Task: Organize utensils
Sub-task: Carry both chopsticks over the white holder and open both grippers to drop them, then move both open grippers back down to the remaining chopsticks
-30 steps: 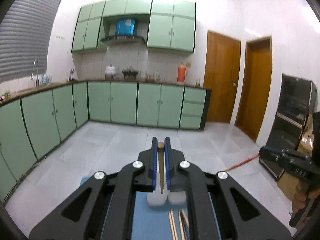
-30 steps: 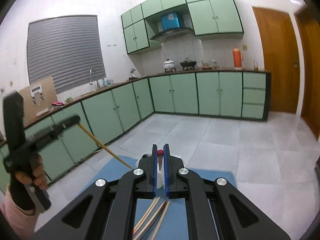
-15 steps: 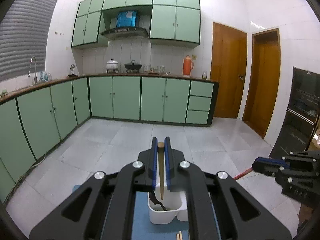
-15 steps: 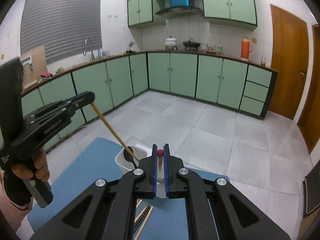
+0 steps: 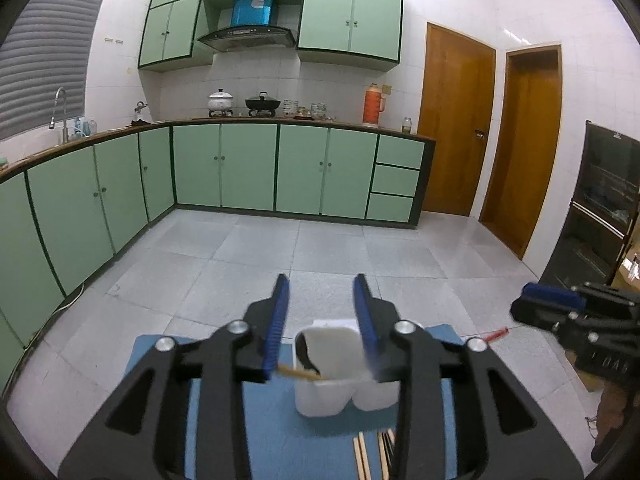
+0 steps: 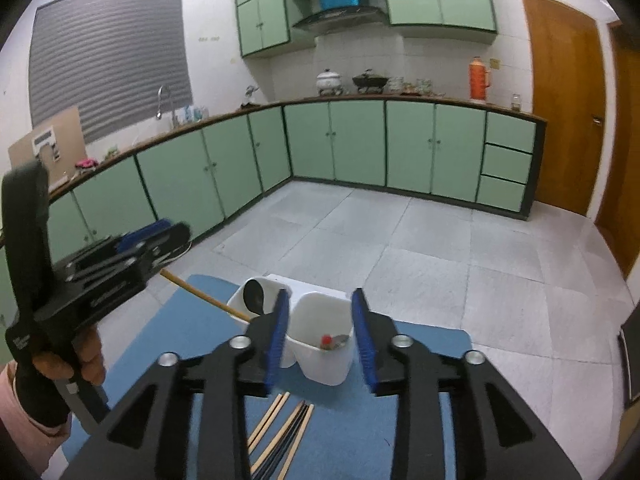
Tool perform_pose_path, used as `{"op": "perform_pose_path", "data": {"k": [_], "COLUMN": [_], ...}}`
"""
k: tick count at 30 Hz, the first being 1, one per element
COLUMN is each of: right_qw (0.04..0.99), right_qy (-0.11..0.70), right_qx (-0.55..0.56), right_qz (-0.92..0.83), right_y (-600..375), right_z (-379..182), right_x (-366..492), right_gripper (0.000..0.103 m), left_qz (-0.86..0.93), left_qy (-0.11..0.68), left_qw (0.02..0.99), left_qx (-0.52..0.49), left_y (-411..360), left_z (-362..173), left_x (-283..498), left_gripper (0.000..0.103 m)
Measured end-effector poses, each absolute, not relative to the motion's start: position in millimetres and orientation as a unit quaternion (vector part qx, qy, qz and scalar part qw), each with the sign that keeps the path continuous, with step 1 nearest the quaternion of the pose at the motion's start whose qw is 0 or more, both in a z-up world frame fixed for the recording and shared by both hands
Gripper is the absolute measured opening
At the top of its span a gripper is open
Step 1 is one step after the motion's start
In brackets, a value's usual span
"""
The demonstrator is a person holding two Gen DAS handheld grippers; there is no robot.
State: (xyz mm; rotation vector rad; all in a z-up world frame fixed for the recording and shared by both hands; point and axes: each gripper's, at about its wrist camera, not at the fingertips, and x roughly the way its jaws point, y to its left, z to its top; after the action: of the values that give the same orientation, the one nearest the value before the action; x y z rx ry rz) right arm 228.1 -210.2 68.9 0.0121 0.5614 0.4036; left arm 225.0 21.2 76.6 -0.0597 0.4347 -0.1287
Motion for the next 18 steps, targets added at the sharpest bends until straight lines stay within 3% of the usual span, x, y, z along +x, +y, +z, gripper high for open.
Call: {"op": "perform_pose_path", "data": {"k": [4,8,14,18], "right_qw": [0.952,0.956,0.947,0.934], "right_qy": [0.251,0.249,0.294,0.336], "right_qx": [0.024,0.039,0.053,0.059], "right_qz": [0.175,0.151,0.118,0.108], "right_y": [-224,-230,-237,-234], "right_z": [64,41,-21,-62], "right_x": [201,174,146,131], "right_gripper": [0.058,0.074,0.098,0.097], "left_qz": [-0.05,-0.039,-0.035,-0.037], "left_qy": [0.2,0.208,0.25,0.283], "left_qw": [0.978,0.977,0.967,0.958], "left_qx": [-0.026,-0.018,-0.009,-0.001], "left_y": [25,23,22,26], "left_z": [70,48,-2,-32], "left_x": [191,162,133,117], "left_gripper": [0.061,0.067,0.087,0.09]}}
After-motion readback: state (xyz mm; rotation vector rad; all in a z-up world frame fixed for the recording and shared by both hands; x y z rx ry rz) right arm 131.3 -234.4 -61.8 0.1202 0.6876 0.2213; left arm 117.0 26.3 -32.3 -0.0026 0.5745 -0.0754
